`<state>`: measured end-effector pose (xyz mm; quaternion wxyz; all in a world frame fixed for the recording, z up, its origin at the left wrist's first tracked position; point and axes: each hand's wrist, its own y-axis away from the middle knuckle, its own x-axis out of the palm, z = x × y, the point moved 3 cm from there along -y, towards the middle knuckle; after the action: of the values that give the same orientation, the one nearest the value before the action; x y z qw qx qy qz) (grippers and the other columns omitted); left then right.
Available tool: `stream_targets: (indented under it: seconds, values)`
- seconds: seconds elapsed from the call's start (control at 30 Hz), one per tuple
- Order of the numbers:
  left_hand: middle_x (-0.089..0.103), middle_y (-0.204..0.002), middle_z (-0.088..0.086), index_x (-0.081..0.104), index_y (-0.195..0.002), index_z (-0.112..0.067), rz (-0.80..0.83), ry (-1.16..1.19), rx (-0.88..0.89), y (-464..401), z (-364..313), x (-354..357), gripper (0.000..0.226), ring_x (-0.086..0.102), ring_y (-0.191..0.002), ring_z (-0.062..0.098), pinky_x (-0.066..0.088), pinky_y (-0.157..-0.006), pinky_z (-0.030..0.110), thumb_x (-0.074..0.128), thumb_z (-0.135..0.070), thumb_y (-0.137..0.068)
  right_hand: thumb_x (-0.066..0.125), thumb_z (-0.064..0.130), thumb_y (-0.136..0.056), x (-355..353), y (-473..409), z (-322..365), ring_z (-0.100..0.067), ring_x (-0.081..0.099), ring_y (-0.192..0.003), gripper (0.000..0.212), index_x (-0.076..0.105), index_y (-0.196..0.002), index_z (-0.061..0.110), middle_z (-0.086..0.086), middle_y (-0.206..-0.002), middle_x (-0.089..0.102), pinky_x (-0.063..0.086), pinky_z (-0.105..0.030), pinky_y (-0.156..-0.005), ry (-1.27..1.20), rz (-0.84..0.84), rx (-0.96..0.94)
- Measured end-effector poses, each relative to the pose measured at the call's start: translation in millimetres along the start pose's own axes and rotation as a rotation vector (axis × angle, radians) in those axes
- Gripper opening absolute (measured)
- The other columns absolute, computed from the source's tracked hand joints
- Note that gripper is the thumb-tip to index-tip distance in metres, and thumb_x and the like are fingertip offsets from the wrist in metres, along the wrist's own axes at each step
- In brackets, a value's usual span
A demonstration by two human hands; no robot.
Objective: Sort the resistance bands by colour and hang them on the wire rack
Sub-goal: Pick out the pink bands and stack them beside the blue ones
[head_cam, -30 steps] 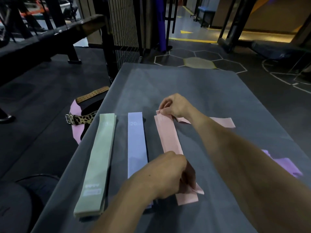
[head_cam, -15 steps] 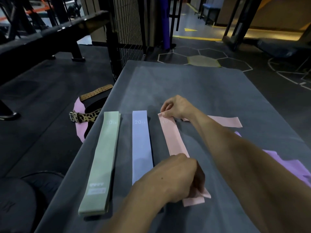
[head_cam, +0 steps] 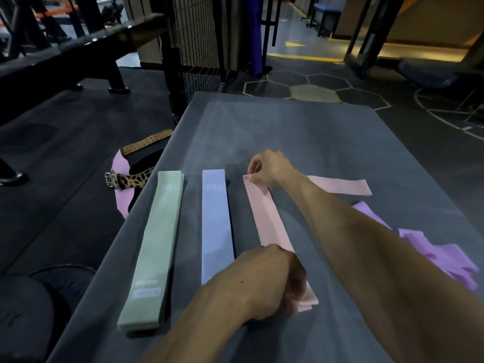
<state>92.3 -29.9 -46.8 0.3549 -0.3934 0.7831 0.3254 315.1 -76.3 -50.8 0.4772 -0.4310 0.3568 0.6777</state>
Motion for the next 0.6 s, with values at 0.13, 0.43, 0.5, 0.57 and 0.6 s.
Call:
stream_targets:
  seconds: [0.13, 0.43, 0.5, 0.57, 0.6]
  values:
    - [0.060, -0.079, -0.015, 0.060, -0.079, -0.038, -0.054, -0.039, 0.046, 1.9, 2.3, 5.9, 0.021, 0.064, -0.077, 0.015, 0.058, -0.071, 0.031, 0.068, -0.019, -0.073, 0.076, 0.036, -0.085, -0.7, 1.1, 0.8, -0.019, 0.066, -0.093, 0.011, 0.068, -0.079, 0.031, 0.003, -0.096, 0.074, 0.057, -0.032, -0.086, 0.023, 0.002, 0.009]
    - [0.056, -0.073, -0.015, 0.053, -0.071, -0.048, -0.071, -0.064, 0.090, 2.2, 6.0, 12.4, 0.030, 0.062, -0.072, 0.011, 0.057, -0.068, 0.030, 0.061, -0.020, -0.066, 0.074, 0.041, -0.087, 0.0, 4.7, 3.0, -0.021, 0.065, -0.098, 0.014, 0.066, -0.082, 0.031, 0.002, -0.098, 0.073, 0.054, -0.034, -0.090, 0.074, -0.003, -0.002]
    - [0.059, -0.077, -0.012, 0.054, -0.075, -0.043, -0.064, -0.050, 0.089, 3.7, 7.1, 11.5, 0.030, 0.062, -0.074, 0.013, 0.057, -0.068, 0.030, 0.061, -0.015, -0.066, 0.074, 0.041, -0.087, -0.9, 5.2, 2.7, -0.020, 0.064, -0.099, 0.013, 0.067, -0.084, 0.031, 0.003, -0.098, 0.073, 0.052, -0.033, -0.090, 0.079, -0.010, -0.006]
    - [0.060, -0.084, -0.010, 0.053, -0.079, -0.036, -0.063, -0.071, 0.090, 6.7, 6.7, 12.0, 0.028, 0.061, -0.078, 0.017, 0.053, -0.068, 0.028, 0.064, -0.012, -0.069, 0.074, 0.043, -0.087, -1.1, 5.2, 2.1, -0.021, 0.064, -0.099, 0.015, 0.067, -0.085, 0.030, 0.003, -0.098, 0.073, 0.049, -0.032, -0.089, 0.079, -0.011, -0.005]
    - [0.060, -0.084, -0.010, 0.053, -0.080, -0.034, -0.064, -0.074, 0.090, 7.4, 6.3, 11.9, 0.027, 0.061, -0.079, 0.018, 0.052, -0.067, 0.028, 0.065, -0.013, -0.070, 0.073, 0.044, -0.087, -1.0, 4.6, 2.1, -0.021, 0.063, -0.100, 0.016, 0.067, -0.085, 0.030, 0.003, -0.098, 0.073, 0.047, -0.031, -0.087, 0.082, -0.011, -0.006]
